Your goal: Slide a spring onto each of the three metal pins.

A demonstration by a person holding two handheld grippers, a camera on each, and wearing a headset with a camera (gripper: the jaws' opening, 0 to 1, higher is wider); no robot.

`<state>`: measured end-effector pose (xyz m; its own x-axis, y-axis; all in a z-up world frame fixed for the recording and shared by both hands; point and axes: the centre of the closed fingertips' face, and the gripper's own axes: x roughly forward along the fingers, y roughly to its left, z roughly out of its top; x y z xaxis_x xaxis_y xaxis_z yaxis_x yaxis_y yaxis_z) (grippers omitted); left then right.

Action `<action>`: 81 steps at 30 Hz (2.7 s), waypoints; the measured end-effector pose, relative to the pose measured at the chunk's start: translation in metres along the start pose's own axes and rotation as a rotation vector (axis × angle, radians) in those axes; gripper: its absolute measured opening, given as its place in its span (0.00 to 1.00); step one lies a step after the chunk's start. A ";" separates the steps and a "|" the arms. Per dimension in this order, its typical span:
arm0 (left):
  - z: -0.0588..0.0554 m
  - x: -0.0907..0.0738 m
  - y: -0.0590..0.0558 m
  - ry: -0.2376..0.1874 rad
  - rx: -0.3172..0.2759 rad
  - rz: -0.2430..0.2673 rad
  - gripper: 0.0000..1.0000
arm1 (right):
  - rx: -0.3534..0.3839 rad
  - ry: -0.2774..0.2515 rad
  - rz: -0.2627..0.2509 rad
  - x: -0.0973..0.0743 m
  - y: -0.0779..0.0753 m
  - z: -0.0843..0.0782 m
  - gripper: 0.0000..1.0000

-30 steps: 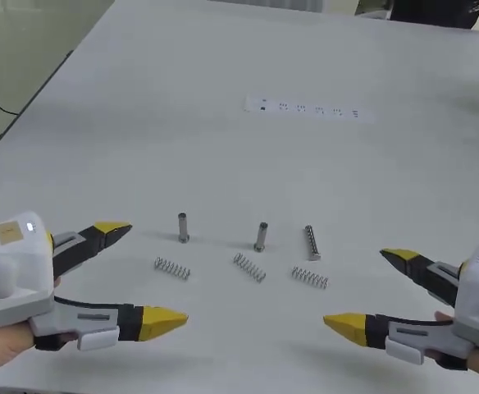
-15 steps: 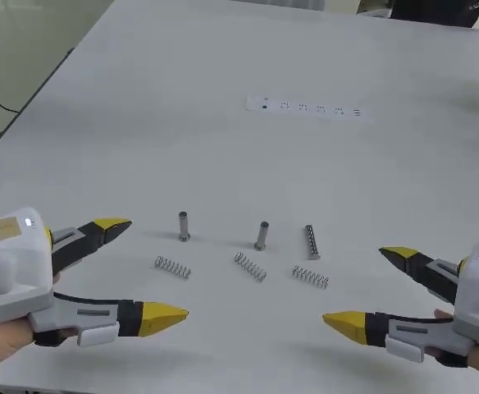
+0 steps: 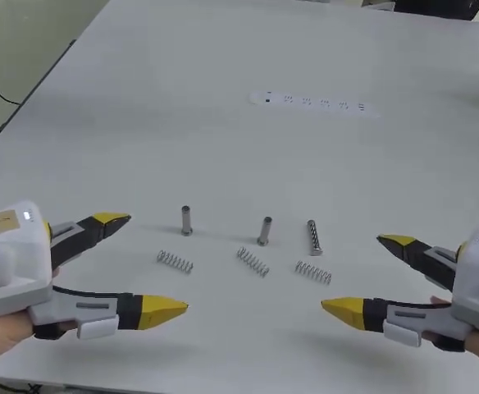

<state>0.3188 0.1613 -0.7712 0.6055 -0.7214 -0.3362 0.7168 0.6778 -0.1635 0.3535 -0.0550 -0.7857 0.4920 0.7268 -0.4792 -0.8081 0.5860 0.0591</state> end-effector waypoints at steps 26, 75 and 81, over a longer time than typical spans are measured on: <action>-0.005 -0.003 0.002 0.019 0.000 -0.029 0.95 | 0.049 -0.003 0.004 0.025 -0.023 0.035 0.81; -0.005 -0.003 0.010 -0.031 -0.026 -0.032 0.93 | 0.285 0.425 -0.051 0.084 -0.060 -0.004 0.32; -0.007 -0.002 0.008 -0.024 -0.028 -0.037 0.92 | 0.322 0.461 -0.062 0.090 -0.063 -0.009 0.27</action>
<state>0.3210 0.1695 -0.7784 0.5875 -0.7487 -0.3071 0.7289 0.6544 -0.2010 0.4458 -0.0299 -0.8404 0.2846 0.4982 -0.8191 -0.6073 0.7548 0.2481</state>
